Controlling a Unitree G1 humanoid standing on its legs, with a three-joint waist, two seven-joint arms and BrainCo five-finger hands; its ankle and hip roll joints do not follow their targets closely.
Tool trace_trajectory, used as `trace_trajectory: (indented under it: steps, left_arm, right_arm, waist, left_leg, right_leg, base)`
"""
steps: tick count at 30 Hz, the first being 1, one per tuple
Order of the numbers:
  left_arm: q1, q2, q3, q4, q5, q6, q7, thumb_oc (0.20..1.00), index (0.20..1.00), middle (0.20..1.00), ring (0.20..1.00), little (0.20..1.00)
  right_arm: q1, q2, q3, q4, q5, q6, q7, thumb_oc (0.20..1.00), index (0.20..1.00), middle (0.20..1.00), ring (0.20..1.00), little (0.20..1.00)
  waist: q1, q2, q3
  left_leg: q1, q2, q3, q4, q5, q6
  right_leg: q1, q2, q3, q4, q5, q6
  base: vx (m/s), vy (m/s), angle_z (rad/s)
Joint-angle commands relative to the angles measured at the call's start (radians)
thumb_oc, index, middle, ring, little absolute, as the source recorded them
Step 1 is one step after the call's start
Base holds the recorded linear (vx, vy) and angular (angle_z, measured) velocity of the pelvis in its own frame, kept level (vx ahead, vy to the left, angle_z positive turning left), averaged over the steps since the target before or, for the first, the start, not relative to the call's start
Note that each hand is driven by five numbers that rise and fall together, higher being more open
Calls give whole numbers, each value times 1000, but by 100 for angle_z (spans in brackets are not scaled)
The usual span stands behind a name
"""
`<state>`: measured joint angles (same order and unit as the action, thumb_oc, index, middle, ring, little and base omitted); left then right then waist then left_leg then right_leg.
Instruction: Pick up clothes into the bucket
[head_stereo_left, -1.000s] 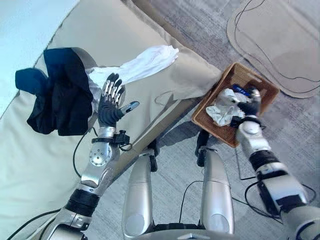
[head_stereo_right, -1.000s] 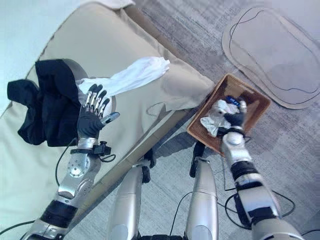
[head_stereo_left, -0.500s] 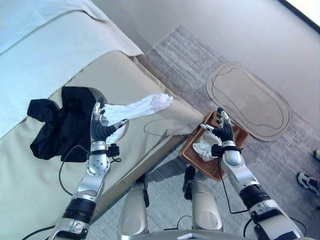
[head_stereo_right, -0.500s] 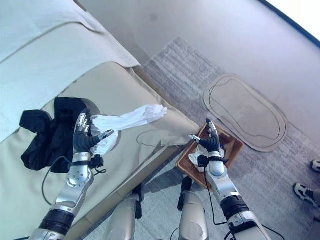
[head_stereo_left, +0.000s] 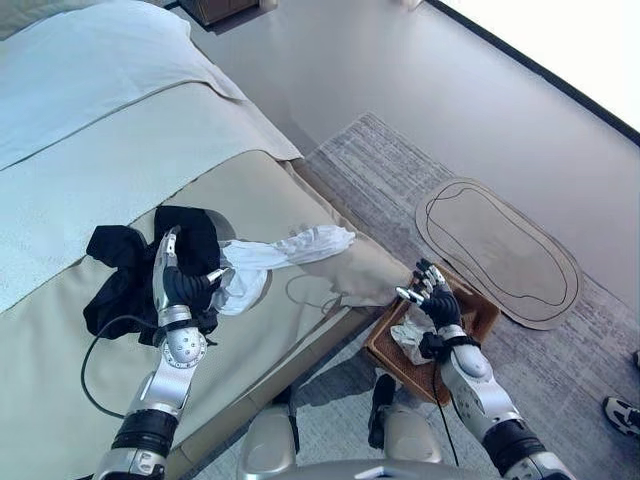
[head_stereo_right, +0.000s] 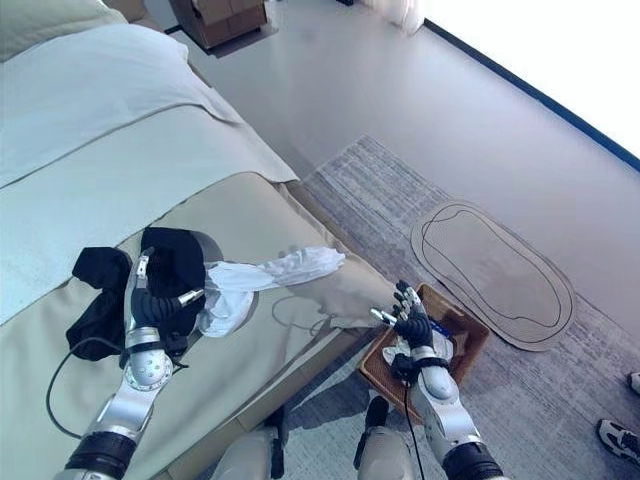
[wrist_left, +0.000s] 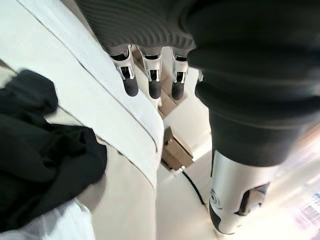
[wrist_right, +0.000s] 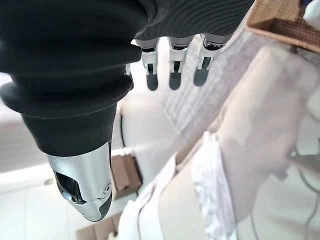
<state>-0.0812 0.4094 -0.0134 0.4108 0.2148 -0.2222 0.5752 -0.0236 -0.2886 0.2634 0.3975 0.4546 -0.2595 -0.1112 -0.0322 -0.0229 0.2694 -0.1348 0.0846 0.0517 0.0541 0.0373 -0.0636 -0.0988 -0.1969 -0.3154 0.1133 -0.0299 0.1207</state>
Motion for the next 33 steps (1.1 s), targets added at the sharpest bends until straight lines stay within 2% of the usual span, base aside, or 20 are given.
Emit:
trace_trajectory:
  steps: [1, 4, 6, 7, 8, 10, 11, 19, 23, 24, 29, 33]
  left_arm:
    - [-40, 73, 74, 27, 2, -6, 77, 1000, 1000, 1000, 1000, 1000]
    - [-54, 87, 75, 18, 0, 3, 89, 1000, 1000, 1000, 1000, 1000]
    - [-95, 117, 72, 42, 9, 14, 126, 1000, 1000, 1000, 1000, 1000]
    - [-97, 118, 72, 43, 9, 14, 127, 1000, 1000, 1000, 1000, 1000]
    - [-115, 147, 75, 27, 31, 24, 151, 1000, 1000, 1000, 1000, 1000]
    - [-121, 158, 80, 23, 37, 30, 160, 1000, 1000, 1000, 1000, 1000]
    - [-149, 174, 86, 32, 43, 44, 186, 1000, 1000, 1000, 1000, 1000]
    - [-253, 250, 83, 105, 71, 106, 261, 1000, 1000, 1000, 1000, 1000]
    - [-281, 273, 76, 109, 86, 128, 273, 1000, 1000, 1000, 1000, 1000]
    - [-292, 292, 74, 125, 105, 145, 286, 1000, 1000, 1000, 1000, 1000]
    - [-336, 337, 54, 164, 137, 179, 293, 1000, 1000, 1000, 1000, 1000]
    - [-369, 362, 25, 179, 165, 176, 280, 1000, 1000, 1000, 1000, 1000]
  right_arm:
    - [4, 12, 21, -70, 34, -36, 34, 1000, 1000, 1000, 1000, 1000]
    - [1, 7, 19, -71, 64, -36, 36, 1000, 1000, 1000, 1000, 1000]
    - [-25, -11, 29, -89, 64, -42, 29, 1000, 1000, 1000, 1000, 1000]
    - [-27, -10, 28, -88, 65, -42, 29, 1000, 1000, 1000, 1000, 1000]
    - [-40, -21, 35, -115, 78, -48, 29, 1000, 1000, 1000, 1000, 1000]
    - [-53, -23, 40, -119, 82, -52, 25, 1000, 1000, 1000, 1000, 1000]
    - [-80, -23, 49, -135, 84, -59, 14, 1000, 1000, 1000, 1000, 1000]
    - [-132, -48, 60, -226, 74, -81, -14, 1000, 1000, 1000, 1000, 1000]
    - [-122, -58, 50, -241, 73, -87, -22, 1000, 1000, 1000, 1000, 1000]
    - [-116, -63, 47, -246, 74, -90, -24, 1000, 1000, 1000, 1000, 1000]
    - [-101, -81, 40, -266, 72, -95, -23, 1000, 1000, 1000, 1000, 1000]
    - [-92, -89, 34, -265, 63, -98, -16, 1000, 1000, 1000, 1000, 1000]
  waist:
    - [28, -89, -8]
    - [34, -103, 15]
    - [42, -118, 67]
    - [41, -117, 68]
    - [45, -124, 108]
    - [49, -124, 126]
    - [48, -126, 166]
    - [26, -142, 249]
    - [13, -142, 251]
    - [7, -139, 251]
    - [-9, -141, 251]
    - [-21, -142, 251]
  left_leg:
    - [-35, 37, 3, 100, -67, -29]
    - [-85, 40, -14, 159, -81, -29]
    - [-152, 43, -37, 239, -99, -26]
    - [-156, 43, -38, 245, -101, -26]
    - [-204, 39, -50, 297, -116, -20]
    - [-231, 42, -54, 333, -135, -17]
    - [-290, 38, -63, 379, -143, -11]
    - [-483, 38, -79, 526, -173, 3]
    - [-555, 33, -87, 564, -182, 7]
    - [-579, 38, -94, 592, -219, 3]
    - [-633, 38, -96, 621, -225, 7]
    - [-638, 38, -94, 615, -226, 8]
  right_leg:
    - [2, -105, 15, -30, 107, 84]
    - [-15, -110, 13, 3, 98, 81]
    - [-51, -114, 13, 59, 84, 75]
    - [-54, -114, 13, 63, 82, 75]
    - [-90, -124, 18, 107, 67, 70]
    - [-116, -125, 25, 140, 52, 68]
    - [-169, -128, 33, 187, 45, 65]
    - [-353, -125, 51, 320, 11, 53]
    - [-419, -127, 51, 357, 1, 52]
    - [-441, -122, 63, 385, -29, 63]
    - [-501, -123, 70, 415, -32, 64]
    - [-504, -125, 71, 404, -30, 66]
  base:
    - [0, 0, 0]
    - [-110, -14, 8]
    - [-134, -4, 22]
    - [-145, 29, 20]
    - [-138, 38, 16]
    - [-138, 44, 19]
    - [-103, 38, 14]
    - [-92, 46, 5]
    - [-1, 23, 3]
    - [69, 36, 5]
    - [12, 18, 1]
    - [10, 11, -2]
